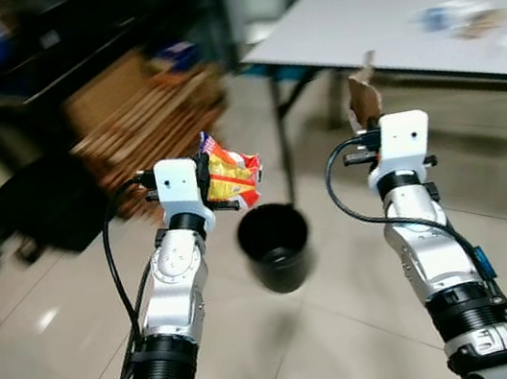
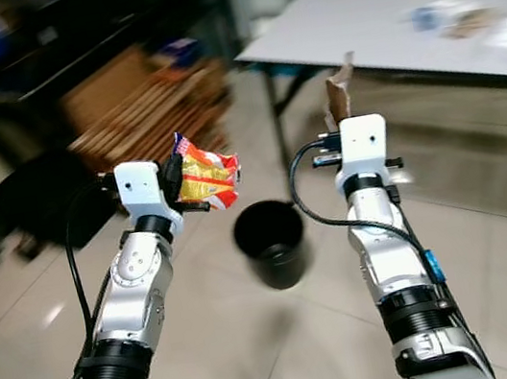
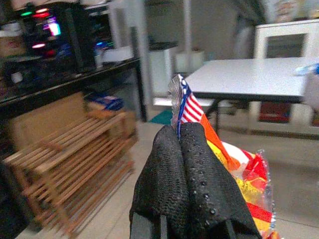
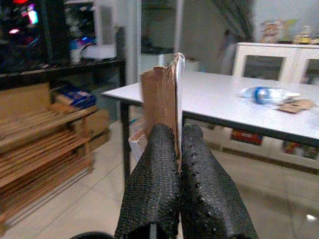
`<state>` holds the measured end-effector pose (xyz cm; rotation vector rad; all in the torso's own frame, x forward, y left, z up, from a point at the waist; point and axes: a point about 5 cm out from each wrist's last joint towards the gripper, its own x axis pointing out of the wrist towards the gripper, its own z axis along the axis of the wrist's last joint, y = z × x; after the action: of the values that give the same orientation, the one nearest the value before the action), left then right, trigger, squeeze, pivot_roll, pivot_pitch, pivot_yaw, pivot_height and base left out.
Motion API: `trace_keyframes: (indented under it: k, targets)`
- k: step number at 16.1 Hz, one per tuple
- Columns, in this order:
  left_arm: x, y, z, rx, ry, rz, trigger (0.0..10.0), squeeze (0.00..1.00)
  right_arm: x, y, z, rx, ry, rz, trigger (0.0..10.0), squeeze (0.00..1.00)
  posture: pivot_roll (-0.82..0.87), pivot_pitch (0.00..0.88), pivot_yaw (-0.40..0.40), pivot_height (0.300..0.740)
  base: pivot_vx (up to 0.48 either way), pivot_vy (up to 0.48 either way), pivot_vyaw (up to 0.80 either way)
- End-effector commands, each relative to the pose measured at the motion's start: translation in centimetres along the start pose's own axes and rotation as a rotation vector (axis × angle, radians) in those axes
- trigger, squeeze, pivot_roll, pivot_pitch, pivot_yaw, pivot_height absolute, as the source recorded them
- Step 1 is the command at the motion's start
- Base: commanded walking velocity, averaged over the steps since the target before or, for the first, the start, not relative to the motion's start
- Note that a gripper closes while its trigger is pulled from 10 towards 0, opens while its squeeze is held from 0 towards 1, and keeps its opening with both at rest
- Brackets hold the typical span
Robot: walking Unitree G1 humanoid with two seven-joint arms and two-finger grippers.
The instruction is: Picking trash to rubbish bin
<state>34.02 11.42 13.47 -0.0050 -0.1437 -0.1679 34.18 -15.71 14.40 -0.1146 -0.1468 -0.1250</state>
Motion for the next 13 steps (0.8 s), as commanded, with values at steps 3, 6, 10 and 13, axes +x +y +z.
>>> trace_keyframes:
  k: [3,6,10,13]
  targets:
    - [-0.06,0.34,0.12,0.001,0.002,0.011,10.0,0.00,0.19,0.44,0.25,-0.003,0.006,0.010,10.0,0.00,0.03,0.011,0.112,0.740,0.000,0.000,0.80]
    - [-0.10,0.31,0.08,0.001,0.003,0.012,10.0,0.00,0.19,0.46,0.15,-0.010,0.013,0.011,10.0,0.00,0.03,0.012,0.110,0.740,0.000,0.000,0.80]
    - [-0.09,0.79,-0.58,0.032,0.051,0.038,10.0,0.00,0.25,0.74,0.12,0.015,0.019,0.023,10.0,0.00,0.04,0.012,0.109,0.740,0.000,0.000,0.40]
    - [-0.06,0.82,-0.60,0.035,0.056,0.037,10.0,0.00,0.25,0.90,0.12,0.023,0.023,0.033,10.0,0.00,0.04,0.011,0.108,0.740,0.101,0.000,0.00]
